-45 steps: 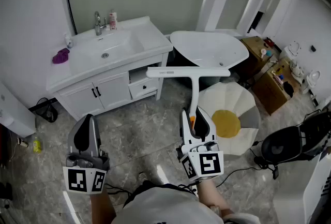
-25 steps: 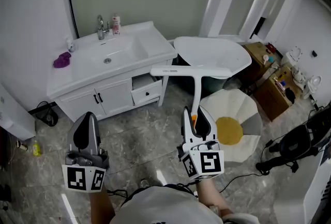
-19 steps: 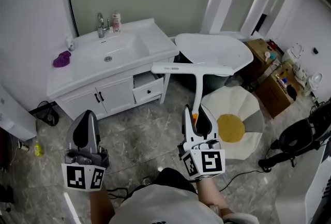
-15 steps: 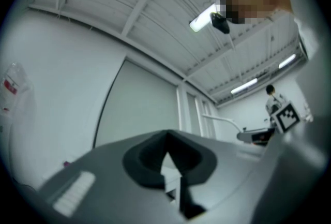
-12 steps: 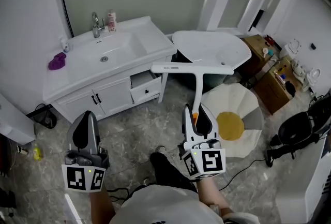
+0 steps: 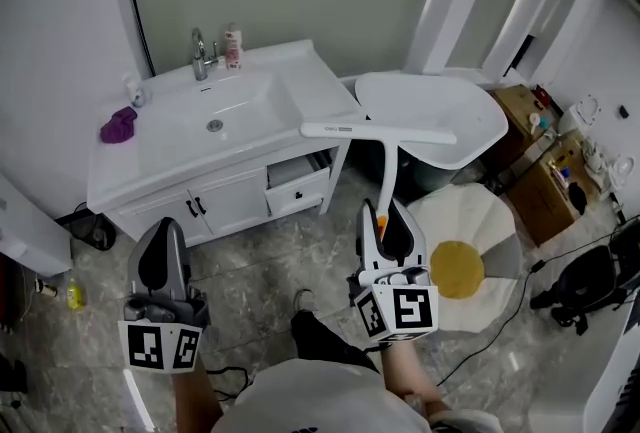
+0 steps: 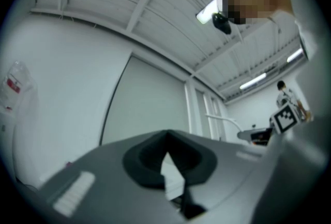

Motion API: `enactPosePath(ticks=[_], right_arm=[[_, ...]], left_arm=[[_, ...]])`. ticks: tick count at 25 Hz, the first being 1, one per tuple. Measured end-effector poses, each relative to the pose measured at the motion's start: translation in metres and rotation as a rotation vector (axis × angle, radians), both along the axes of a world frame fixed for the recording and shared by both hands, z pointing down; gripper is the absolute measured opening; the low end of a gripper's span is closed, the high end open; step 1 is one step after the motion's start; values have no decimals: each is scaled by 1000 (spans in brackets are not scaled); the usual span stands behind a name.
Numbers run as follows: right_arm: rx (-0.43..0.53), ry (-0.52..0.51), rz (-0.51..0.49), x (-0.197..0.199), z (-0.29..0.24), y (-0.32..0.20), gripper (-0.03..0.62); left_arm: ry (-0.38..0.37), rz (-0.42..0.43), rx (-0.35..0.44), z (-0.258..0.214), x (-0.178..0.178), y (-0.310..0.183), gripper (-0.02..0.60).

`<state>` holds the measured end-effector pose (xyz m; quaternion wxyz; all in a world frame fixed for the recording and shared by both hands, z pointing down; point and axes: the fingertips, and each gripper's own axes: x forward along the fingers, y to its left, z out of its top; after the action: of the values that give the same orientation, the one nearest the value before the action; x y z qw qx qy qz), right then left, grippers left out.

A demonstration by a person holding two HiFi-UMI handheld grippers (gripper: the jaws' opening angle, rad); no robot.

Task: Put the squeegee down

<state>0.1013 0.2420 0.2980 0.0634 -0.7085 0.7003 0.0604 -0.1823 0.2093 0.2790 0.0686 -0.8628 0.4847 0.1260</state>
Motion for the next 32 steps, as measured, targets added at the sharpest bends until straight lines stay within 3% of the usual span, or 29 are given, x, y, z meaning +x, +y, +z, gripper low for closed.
enactPosePath(ticks=[12, 24, 32], right_arm=[[20, 19, -25, 39, -16, -116, 120], [27, 26, -36, 86, -19, -196, 120], [2, 4, -68, 82, -5, -233, 120]], left_arm=[[14, -12, 29, -18, 41, -112, 8], [31, 12, 49, -24, 94, -195, 8], [7, -23, 24, -13, 88, -223, 8]])
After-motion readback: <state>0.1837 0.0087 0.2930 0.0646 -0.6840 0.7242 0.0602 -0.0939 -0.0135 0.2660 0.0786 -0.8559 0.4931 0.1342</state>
